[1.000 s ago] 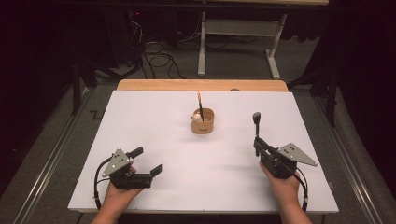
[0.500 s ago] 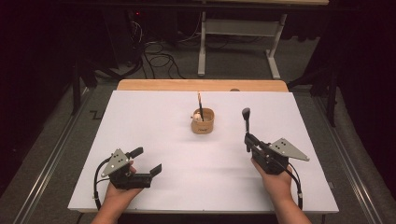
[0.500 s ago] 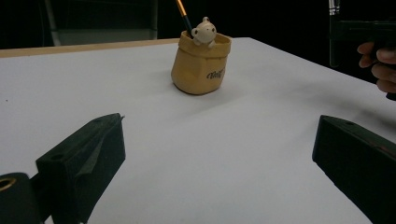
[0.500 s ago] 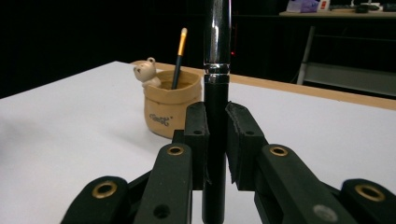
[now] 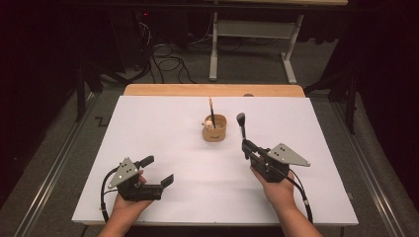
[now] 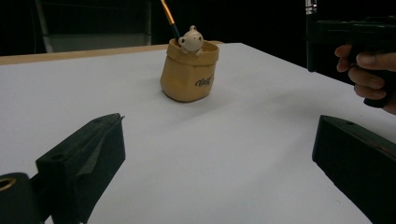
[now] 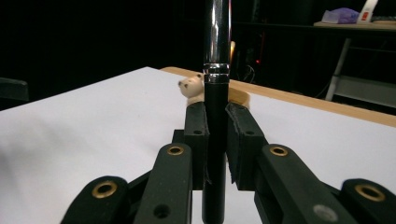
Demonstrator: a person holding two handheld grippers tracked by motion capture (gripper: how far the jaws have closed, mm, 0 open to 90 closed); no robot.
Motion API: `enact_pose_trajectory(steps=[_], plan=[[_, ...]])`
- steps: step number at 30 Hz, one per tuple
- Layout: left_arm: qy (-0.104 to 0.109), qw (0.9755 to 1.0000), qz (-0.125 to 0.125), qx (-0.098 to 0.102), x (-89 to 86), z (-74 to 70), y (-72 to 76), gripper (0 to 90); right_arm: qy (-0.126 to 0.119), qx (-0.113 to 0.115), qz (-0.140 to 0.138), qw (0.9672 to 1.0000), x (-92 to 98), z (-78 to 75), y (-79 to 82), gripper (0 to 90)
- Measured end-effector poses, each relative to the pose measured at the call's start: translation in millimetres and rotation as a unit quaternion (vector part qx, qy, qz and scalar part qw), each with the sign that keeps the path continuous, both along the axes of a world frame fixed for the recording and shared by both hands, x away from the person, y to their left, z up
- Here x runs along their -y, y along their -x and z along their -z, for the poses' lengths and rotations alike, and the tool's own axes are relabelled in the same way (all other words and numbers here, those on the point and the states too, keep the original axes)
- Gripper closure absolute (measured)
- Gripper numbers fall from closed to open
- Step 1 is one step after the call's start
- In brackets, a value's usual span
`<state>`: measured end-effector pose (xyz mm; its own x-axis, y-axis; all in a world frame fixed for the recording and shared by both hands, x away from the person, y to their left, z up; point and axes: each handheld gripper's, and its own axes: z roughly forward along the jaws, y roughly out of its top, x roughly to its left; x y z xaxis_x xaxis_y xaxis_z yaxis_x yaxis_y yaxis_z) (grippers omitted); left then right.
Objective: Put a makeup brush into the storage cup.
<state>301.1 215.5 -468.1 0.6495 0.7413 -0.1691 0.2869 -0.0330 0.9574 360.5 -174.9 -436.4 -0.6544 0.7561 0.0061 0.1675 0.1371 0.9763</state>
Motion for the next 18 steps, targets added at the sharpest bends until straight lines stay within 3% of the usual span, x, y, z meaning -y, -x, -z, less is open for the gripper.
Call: enact_pose_trajectory(steps=[18], plan=[[-0.008,0.9996,0.018,0.02,29.4,-33.0,-17.3,2.1,0.005,0.006,-0.04,0.9992,-31.6,-1.3,3.0,80.7]])
